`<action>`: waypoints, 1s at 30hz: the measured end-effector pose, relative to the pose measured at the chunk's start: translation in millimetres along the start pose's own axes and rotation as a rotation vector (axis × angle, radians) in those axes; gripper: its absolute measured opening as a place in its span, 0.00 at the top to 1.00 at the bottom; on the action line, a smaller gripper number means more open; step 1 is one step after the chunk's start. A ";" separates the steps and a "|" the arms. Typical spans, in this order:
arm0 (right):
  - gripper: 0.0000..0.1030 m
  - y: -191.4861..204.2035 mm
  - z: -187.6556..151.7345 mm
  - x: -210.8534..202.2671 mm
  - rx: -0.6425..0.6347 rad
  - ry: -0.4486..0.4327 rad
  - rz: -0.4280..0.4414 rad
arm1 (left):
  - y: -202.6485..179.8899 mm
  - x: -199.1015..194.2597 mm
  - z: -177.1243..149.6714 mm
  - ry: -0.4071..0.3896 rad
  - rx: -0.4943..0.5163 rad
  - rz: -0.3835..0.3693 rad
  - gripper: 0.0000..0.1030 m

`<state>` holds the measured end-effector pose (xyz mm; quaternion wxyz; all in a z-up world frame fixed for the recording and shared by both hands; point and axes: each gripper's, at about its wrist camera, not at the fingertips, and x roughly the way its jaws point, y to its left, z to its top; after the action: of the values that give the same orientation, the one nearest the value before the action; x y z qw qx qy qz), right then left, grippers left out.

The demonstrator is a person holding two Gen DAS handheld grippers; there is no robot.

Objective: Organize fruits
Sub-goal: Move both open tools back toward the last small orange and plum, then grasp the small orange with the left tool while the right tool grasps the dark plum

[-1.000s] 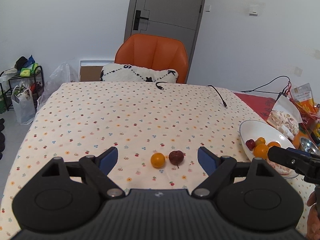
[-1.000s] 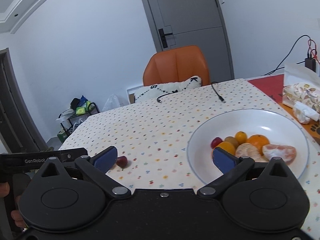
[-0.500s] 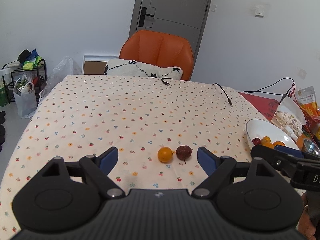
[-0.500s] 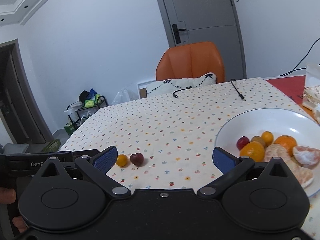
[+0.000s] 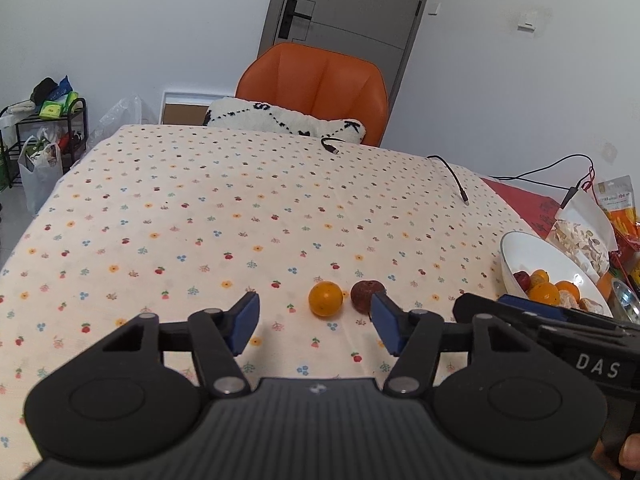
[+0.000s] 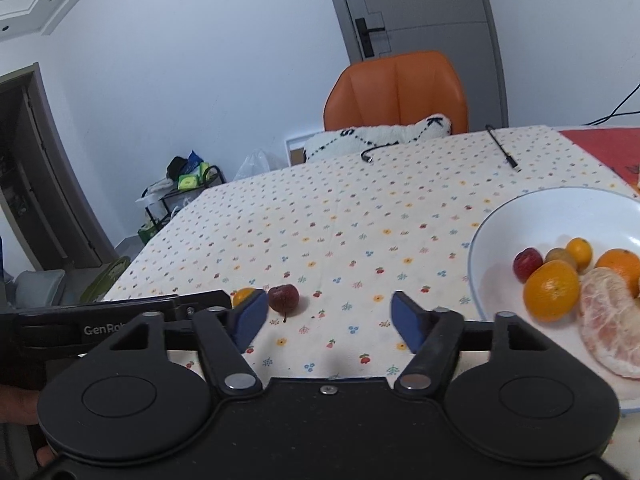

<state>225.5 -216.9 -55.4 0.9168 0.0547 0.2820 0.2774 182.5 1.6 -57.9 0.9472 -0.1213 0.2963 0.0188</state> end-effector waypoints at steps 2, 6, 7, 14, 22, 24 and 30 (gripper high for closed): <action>0.45 -0.7 -1.0 4.1 0.008 0.013 0.008 | -0.8 4.1 -0.6 0.002 0.002 0.000 0.46; 0.52 0.0 -2.5 12.1 0.012 0.035 0.019 | -2.6 14.1 -0.2 0.010 -0.005 -0.005 0.51; 0.54 0.5 -2.5 14.2 0.014 0.041 0.023 | -3.4 16.4 0.0 0.009 -0.005 -0.007 0.53; 0.56 0.3 -1.1 24.1 0.029 0.057 0.038 | -4.7 34.3 1.8 0.037 -0.005 -0.016 0.80; 0.59 4.4 1.3 31.7 0.022 0.066 0.053 | -3.4 25.8 3.6 0.025 -0.005 -0.023 0.80; 0.60 5.9 2.0 33.7 0.021 0.069 0.058 | -1.2 24.5 3.9 0.025 -0.009 -0.018 0.80; 0.61 12.8 4.2 42.8 0.011 0.077 0.068 | 6.0 18.8 5.1 0.016 -0.018 0.001 0.80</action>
<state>251.1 -182.8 -69.5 0.8950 0.0587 0.3169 0.3085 200.2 8.0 -65.8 0.9436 -0.1300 0.3037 0.0208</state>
